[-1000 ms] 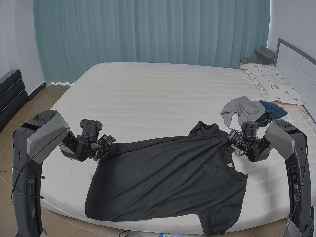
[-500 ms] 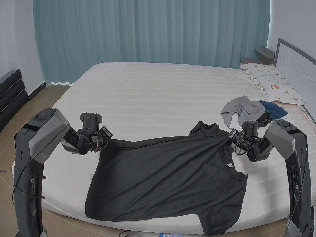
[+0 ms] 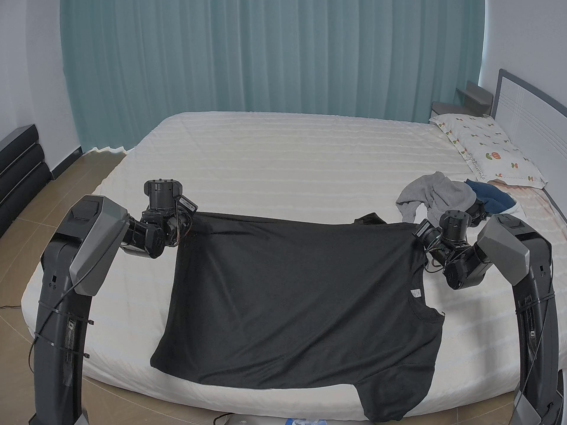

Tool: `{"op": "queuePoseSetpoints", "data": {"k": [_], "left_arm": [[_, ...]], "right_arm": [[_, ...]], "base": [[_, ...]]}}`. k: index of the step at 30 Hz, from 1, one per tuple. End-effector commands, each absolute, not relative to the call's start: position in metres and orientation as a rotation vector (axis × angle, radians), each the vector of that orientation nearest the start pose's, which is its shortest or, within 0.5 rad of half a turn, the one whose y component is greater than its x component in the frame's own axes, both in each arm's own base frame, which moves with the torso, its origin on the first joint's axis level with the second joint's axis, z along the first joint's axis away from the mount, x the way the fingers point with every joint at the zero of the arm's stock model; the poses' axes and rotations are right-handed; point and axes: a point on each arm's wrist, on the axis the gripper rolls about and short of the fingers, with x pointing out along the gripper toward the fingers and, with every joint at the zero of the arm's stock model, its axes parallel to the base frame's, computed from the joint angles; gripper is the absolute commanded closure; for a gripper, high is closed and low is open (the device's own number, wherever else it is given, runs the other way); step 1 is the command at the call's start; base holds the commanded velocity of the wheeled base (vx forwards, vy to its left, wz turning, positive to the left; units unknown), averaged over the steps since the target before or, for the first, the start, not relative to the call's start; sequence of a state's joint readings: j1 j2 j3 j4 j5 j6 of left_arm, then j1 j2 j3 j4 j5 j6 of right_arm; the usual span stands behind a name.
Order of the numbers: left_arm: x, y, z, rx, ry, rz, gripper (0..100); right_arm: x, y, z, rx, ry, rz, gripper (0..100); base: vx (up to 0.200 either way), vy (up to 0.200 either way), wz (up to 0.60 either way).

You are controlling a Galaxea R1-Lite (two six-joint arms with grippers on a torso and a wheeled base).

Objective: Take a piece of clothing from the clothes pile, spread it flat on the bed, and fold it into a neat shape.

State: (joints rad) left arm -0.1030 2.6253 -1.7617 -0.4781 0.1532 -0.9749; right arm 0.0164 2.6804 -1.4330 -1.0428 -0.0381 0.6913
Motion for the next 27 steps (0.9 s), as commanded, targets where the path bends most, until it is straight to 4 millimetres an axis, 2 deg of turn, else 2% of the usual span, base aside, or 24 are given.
{"op": "queuePoseSetpoints", "data": {"k": [1, 9, 16, 17, 18, 21, 25, 27], "left_arm": [[0.530, -0.048, 0.000, -0.909, 0.351, 0.254, 100], [0.533, -0.048, -0.016, -0.905, 0.366, 0.262, 100], [0.533, -0.049, -0.020, -0.895, 0.408, 0.283, 100], [0.533, -0.049, -0.020, -0.893, 0.410, 0.290, 100], [0.533, -0.049, -0.020, -0.891, 0.409, 0.296, 0], [0.533, -0.049, -0.019, -0.890, 0.410, 0.298, 0], [0.530, -0.048, -0.020, -0.886, 0.424, 0.311, 0], [0.524, -0.044, -0.014, -0.881, 0.456, 0.338, 0]], "right_arm": [[0.496, 0.011, -0.042, 0.679, 0.208, -0.091, 100], [0.498, 0.016, -0.052, 0.673, 0.213, -0.082, 100], [0.498, 0.017, -0.059, 0.669, 0.232, -0.084, 100], [0.497, 0.018, -0.059, 0.667, 0.233, -0.082, 0], [0.497, 0.018, -0.060, 0.667, 0.229, -0.083, 0], [0.497, 0.021, -0.059, 0.667, 0.228, -0.072, 0], [0.495, 0.018, -0.049, 0.669, 0.221, -0.070, 0], [0.487, 0.013, -0.035, 0.685, 0.229, -0.063, 0]], "base": [[0.000, 0.000, 0.00], [0.000, 0.000, 0.00], [0.000, 0.000, 0.00], [0.000, 0.000, 0.00], [0.000, 0.000, 0.00], [0.000, 0.000, 0.00], [0.000, 0.000, 0.00], [0.000, 0.000, 0.00]]}}
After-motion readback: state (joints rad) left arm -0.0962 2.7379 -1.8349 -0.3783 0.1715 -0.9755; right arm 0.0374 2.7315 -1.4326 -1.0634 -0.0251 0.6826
